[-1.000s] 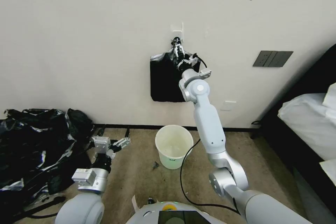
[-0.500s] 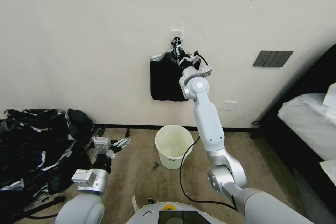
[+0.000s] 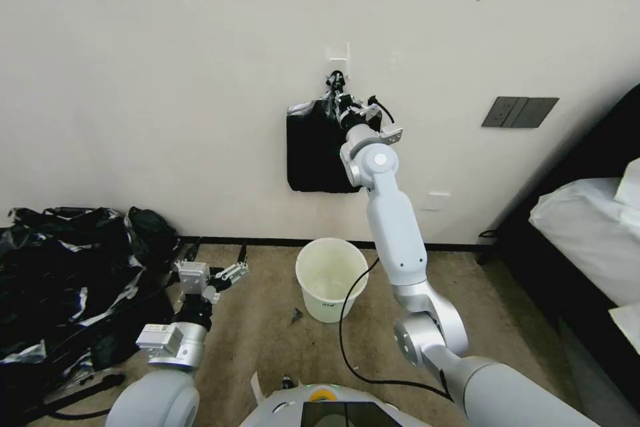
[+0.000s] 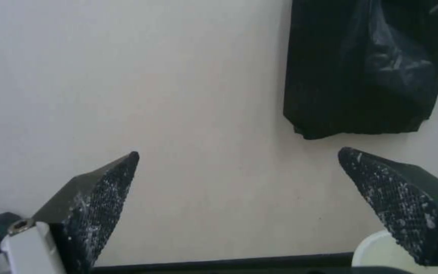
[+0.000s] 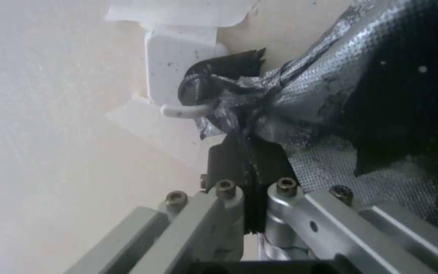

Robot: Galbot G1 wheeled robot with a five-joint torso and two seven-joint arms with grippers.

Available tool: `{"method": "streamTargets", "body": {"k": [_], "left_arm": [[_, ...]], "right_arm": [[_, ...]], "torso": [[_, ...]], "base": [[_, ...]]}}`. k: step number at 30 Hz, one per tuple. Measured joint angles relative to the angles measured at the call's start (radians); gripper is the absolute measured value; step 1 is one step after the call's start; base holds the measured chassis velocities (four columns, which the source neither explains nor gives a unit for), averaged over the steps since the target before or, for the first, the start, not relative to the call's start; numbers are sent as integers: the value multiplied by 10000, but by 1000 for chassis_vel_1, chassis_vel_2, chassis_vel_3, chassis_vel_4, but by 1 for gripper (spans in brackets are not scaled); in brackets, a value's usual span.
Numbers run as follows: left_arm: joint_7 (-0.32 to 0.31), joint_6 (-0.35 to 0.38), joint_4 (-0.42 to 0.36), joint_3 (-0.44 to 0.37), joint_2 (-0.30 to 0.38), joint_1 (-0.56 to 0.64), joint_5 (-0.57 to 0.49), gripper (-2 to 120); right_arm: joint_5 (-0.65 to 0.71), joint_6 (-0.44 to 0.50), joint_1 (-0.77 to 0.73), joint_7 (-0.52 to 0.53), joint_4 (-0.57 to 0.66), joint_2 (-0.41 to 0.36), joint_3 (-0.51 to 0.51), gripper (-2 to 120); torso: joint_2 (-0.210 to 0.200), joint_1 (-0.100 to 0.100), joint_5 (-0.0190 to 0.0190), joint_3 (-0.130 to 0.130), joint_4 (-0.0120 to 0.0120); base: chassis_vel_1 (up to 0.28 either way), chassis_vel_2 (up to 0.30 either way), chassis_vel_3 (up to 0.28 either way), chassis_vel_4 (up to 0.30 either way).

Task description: Place a trash bag onto the trash bin.

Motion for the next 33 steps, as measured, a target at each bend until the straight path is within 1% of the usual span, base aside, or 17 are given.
{"method": "streamTargets", "body": {"k": [6, 13, 17, 25, 28, 33], "left_arm": [[-7, -34, 0, 3, -35, 10, 9, 100], [-13, -56, 0, -5, -40, 33, 14, 100], [-14, -64, 1, 9, -25, 9, 14, 100], [-14, -87, 1, 9, 23, 1, 12, 100], [-14, -99, 1, 9, 31, -1, 9, 100], [-14, -103, 1, 12, 53, -30, 6, 100]], "right_arm": [[219, 13, -115, 242, 331, -124, -44, 0], [439, 1, -717, 408, 1113, -508, -294, 0], [506, -18, -1451, 489, 1714, -854, -484, 0], [596, -29, -2374, 582, 2567, -1358, -745, 0], [604, -38, -3009, 599, 3118, -1741, -924, 0], [605, -48, -3674, 615, 3725, -2121, -1049, 0]], "torso": [[0, 0, 0, 0, 1], [0, 0, 1, -1, 1], [0, 0, 1, -1, -1], [0, 0, 2, -2, -1], [0, -1, 1, -2, 0], [0, -1, 2, -1, -1]], "base": [[0, 0, 0, 0], [0, 0, 0, 0], [0, 0, 0, 0], [0, 0, 0, 0], [0, 0, 0, 0], [0, 0, 0, 0]]}}
